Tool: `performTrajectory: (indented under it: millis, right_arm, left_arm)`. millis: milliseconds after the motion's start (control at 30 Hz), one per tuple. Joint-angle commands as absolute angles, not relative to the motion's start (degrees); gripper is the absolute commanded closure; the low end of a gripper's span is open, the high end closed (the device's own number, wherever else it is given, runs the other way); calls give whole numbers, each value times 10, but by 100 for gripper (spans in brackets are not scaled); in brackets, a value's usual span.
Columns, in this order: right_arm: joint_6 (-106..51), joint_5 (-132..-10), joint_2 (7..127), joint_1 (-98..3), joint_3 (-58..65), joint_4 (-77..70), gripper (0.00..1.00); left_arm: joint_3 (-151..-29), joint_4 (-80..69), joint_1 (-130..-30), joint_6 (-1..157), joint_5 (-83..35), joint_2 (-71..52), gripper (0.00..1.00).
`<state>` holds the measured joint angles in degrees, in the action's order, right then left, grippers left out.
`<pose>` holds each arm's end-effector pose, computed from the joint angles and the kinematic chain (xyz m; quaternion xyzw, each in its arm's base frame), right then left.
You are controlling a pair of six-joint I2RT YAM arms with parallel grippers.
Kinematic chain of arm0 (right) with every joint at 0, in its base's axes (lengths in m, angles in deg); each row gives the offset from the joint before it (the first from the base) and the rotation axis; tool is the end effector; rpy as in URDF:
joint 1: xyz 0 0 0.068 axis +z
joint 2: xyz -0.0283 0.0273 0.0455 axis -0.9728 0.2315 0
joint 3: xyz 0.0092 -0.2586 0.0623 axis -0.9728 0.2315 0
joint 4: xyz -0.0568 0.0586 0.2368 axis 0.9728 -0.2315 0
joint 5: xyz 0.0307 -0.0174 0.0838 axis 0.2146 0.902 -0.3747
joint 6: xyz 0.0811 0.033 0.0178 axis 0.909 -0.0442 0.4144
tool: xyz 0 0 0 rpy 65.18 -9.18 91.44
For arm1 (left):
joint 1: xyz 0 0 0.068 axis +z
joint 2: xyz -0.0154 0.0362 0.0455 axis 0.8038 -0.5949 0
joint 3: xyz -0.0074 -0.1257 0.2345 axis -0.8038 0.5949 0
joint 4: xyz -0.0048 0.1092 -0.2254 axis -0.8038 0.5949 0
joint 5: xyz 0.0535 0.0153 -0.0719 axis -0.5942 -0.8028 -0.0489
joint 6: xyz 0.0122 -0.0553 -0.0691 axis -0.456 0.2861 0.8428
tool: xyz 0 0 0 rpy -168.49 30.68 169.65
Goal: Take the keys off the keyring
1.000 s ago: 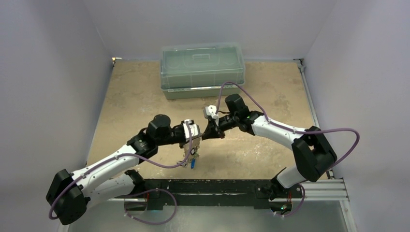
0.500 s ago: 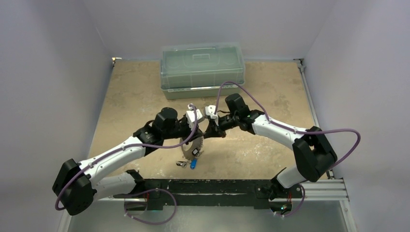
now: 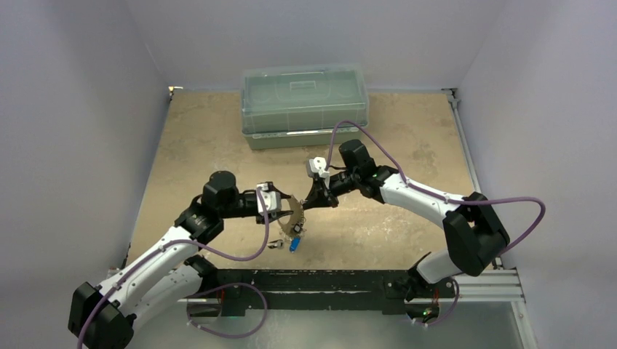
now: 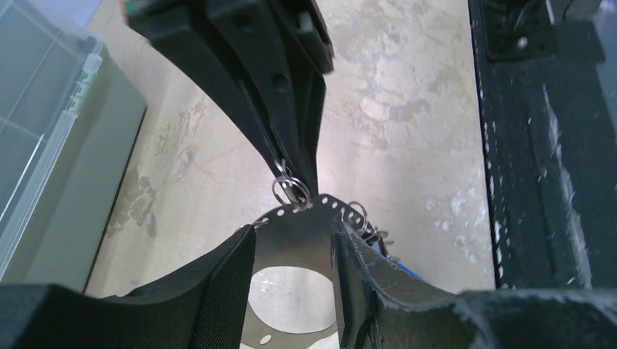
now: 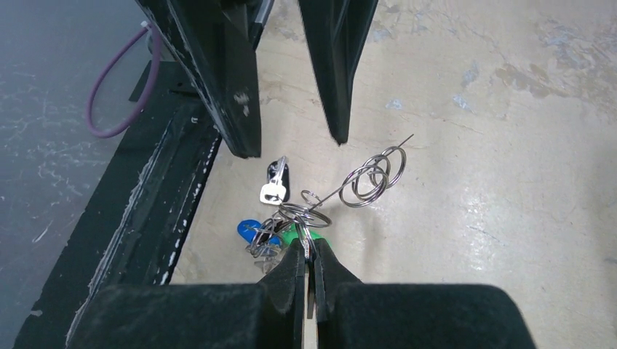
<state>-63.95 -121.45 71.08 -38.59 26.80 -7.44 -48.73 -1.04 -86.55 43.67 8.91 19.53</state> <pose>0.2098 0.2497 0.2233 -0.6146 0.5319 0.4620 0.3549 0.1476 -0.1588 0.2536 0.5365 0.5722 -0.3349 0.5221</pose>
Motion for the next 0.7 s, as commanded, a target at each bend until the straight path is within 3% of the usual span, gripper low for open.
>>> performTrajectory:
  millis: [0,667]
  right_arm:
    - [-630,-1239,695,-384,262,-49,100]
    - [-622,-1250,703,-382,261,-44,100]
  left_arm:
    - [-471,-25,-867,328,132,179,60]
    - [-424,-178,-933,350,29,153,83]
